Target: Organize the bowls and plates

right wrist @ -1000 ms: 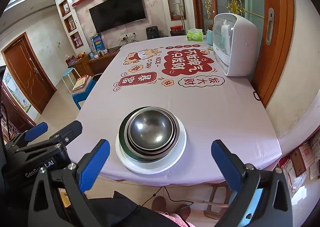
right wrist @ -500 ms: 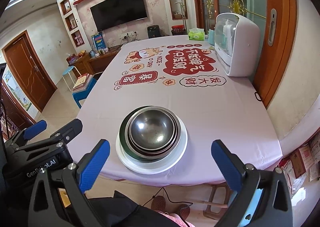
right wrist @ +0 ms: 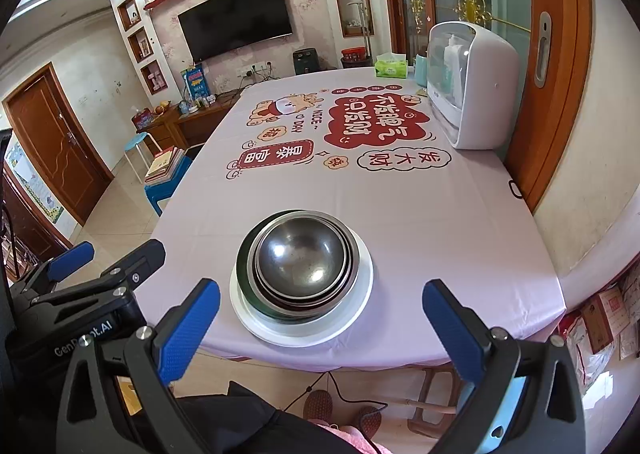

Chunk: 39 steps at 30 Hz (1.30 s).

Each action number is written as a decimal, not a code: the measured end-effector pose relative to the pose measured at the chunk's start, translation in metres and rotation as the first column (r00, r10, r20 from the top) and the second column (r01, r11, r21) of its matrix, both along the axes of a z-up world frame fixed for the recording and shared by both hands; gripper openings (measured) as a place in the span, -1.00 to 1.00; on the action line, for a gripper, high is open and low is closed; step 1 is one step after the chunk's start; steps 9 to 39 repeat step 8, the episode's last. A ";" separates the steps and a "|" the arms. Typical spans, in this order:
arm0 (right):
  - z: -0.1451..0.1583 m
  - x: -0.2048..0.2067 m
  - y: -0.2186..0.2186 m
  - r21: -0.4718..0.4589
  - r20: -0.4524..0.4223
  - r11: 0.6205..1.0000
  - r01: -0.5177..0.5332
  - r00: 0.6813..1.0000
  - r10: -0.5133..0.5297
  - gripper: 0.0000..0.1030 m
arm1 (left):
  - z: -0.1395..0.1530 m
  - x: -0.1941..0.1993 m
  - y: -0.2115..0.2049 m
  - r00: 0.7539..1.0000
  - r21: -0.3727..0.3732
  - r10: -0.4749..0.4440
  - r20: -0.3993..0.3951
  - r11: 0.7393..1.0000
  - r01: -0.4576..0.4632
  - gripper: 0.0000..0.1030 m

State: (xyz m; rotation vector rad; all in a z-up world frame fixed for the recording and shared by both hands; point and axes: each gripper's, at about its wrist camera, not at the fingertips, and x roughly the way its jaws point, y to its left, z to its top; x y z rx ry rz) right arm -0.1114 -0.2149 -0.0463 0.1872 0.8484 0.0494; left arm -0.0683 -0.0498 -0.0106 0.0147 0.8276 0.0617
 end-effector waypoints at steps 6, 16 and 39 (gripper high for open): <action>0.000 0.000 0.000 0.001 -0.001 1.000 0.000 1.000 0.000 0.98 | 0.000 0.000 0.000 1.000 0.000 -0.001 -0.001 1.000 0.001 0.98; 0.000 0.000 0.000 0.001 -0.001 1.000 0.000 1.000 0.000 0.98 | 0.000 0.000 0.000 1.000 0.001 -0.001 0.000 1.000 0.001 0.98; 0.000 0.000 0.000 0.001 -0.001 1.000 0.000 1.000 0.000 0.98 | 0.000 0.000 0.000 1.000 0.001 -0.001 0.000 1.000 0.001 0.98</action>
